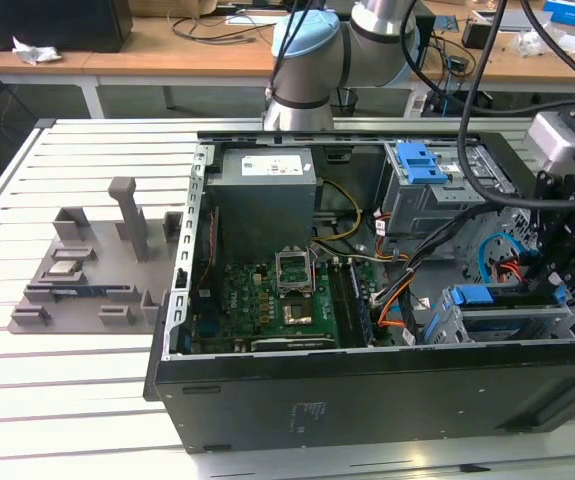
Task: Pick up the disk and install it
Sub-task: 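Insert the first disk wire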
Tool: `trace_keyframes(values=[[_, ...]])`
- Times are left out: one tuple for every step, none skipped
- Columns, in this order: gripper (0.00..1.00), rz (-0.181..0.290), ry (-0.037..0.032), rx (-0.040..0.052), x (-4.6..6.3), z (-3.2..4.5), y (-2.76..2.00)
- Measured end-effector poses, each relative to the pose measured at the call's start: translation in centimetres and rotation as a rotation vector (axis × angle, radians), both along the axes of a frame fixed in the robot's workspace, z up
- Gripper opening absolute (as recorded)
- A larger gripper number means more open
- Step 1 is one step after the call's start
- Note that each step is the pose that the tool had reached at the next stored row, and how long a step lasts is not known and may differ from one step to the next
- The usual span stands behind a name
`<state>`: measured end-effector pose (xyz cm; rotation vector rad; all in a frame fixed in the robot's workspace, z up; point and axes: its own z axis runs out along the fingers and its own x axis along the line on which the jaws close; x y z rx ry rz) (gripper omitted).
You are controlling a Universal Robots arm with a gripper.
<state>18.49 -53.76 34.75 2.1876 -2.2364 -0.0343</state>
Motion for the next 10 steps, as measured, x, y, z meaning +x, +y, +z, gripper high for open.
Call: trace_keyframes(values=[[0.25, 0.000, 0.0001, -0.0002, 0.0, 0.37, 0.02], [0.25, 0.000, 0.0001, -0.0006, 0.0, 0.86, 0.07], [0.16, 0.000, 0.0001, -0.0006, 0.0, 1.65, 0.09], [0.11, 0.000, 0.0001, -0.0008, 0.0, 2.38, 0.11], [0.11, 0.000, 0.0000, -0.0011, 0.0, 2.97, 0.11], [0.11, 0.000, 0.0000, -0.0012, 0.0, 3.35, 0.12], [0.11, 0.000, 0.0001, -0.0011, 0.0, 3.89, 0.12], [0.11, 0.000, 0.0001, -0.0012, 0.0, 4.07, 0.12], [0.11, 0.000, 0.0001, -0.0009, 0.0, 4.07, 0.12], [0.11, 0.000, 0.0001, -0.0009, 0.0, 4.08, 0.12]])
